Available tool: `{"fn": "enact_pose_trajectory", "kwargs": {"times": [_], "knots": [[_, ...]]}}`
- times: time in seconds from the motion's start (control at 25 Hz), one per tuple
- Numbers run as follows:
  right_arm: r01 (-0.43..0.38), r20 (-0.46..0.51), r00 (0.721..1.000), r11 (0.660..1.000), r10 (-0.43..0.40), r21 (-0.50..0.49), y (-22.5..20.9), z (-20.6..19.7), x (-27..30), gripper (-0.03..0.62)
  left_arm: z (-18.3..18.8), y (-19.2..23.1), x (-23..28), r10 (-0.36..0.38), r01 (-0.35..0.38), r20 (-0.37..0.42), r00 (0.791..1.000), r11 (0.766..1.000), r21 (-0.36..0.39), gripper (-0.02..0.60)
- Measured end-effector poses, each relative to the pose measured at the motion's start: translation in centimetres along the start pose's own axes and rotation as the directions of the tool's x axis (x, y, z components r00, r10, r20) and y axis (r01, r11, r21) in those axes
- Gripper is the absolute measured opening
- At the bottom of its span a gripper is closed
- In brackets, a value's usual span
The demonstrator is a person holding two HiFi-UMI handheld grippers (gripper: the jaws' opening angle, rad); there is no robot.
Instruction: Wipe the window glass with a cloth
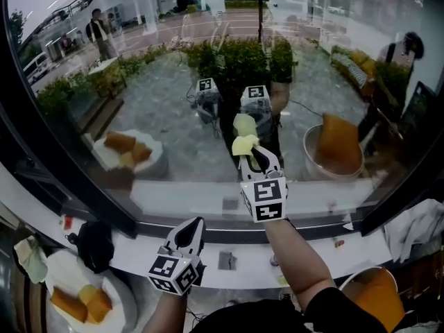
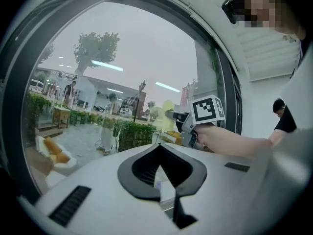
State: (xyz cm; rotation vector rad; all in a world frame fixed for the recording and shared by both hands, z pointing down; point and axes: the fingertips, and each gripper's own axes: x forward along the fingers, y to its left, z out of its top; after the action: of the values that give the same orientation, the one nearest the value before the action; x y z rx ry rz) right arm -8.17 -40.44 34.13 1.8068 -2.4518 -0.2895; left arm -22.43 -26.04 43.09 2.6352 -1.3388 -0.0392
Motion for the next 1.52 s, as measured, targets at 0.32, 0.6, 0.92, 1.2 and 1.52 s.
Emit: {"fn": "enact_pose_trajectory", "kwargs": {"times": [0.32, 0.6, 0.92, 1.2, 1.52], "knots": [[0.049, -0.013, 0.999, 0.999, -0.049, -0.008, -6.7, -1.5, -3.8, 0.058, -0.1, -5.5, 4.9, -0.093, 0.093, -0.019, 0.996, 0.996, 0.003, 0.008], [0.097, -0.036, 0.994, 0.995, -0.098, -0.032, -12.8, -2.9, -7.4, 0.058, -0.9, -10.7, 9.0, -0.179, 0.179, -0.034, 0.983, 0.984, 0.001, 0.008], [0.137, -0.047, 0.989, 0.989, -0.140, -0.062, -20.7, -5.2, -11.6, 0.058, -2.3, -17.3, 14.0, -0.247, 0.247, -0.059, 0.967, 0.969, -0.010, 0.008], [0.161, -0.060, 0.985, 0.985, -0.165, -0.064, -26.2, -6.7, -14.9, 0.058, -3.0, -22.0, 17.2, -0.280, 0.281, -0.069, 0.957, 0.960, -0.007, 0.008], [0.213, -0.075, 0.974, 0.977, -0.215, -0.034, -34.2, -8.6, -19.3, 0.057, -3.4, -28.1, 21.0, -0.319, 0.321, -0.089, 0.944, 0.947, 0.008, 0.008]]}}
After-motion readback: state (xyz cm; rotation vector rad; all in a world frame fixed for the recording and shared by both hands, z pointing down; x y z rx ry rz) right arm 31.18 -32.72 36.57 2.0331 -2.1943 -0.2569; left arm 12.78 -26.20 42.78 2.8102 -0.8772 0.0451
